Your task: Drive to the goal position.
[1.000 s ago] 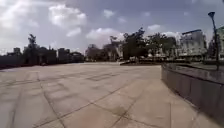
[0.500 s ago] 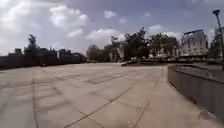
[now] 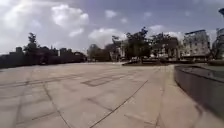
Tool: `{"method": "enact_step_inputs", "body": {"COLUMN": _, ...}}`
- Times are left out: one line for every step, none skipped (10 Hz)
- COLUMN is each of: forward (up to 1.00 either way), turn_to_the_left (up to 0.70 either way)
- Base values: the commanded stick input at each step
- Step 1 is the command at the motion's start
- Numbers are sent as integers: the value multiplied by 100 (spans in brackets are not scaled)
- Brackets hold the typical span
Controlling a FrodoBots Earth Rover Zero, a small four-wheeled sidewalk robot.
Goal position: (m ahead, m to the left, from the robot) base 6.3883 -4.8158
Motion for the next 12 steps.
{"method": "enact_step_inputs", "body": {"forward": 70, "turn_to_the_left": 0}}
{"method": "enact_step_inputs", "body": {"forward": 70, "turn_to_the_left": 0}}
{"method": "enact_step_inputs", "body": {"forward": 70, "turn_to_the_left": 0}}
{"method": "enact_step_inputs", "body": {"forward": 70, "turn_to_the_left": 0}}
{"method": "enact_step_inputs", "body": {"forward": 70, "turn_to_the_left": 0}}
{"method": "enact_step_inputs", "body": {"forward": 70, "turn_to_the_left": 0}}
{"method": "enact_step_inputs", "body": {"forward": 70, "turn_to_the_left": 0}}
{"method": "enact_step_inputs", "body": {"forward": 70, "turn_to_the_left": 0}}
{"method": "enact_step_inputs", "body": {"forward": 70, "turn_to_the_left": 0}}
{"method": "enact_step_inputs", "body": {"forward": 70, "turn_to_the_left": 0}}
{"method": "enact_step_inputs", "body": {"forward": 70, "turn_to_the_left": -1}}
{"method": "enact_step_inputs", "body": {"forward": 70, "turn_to_the_left": -6}}
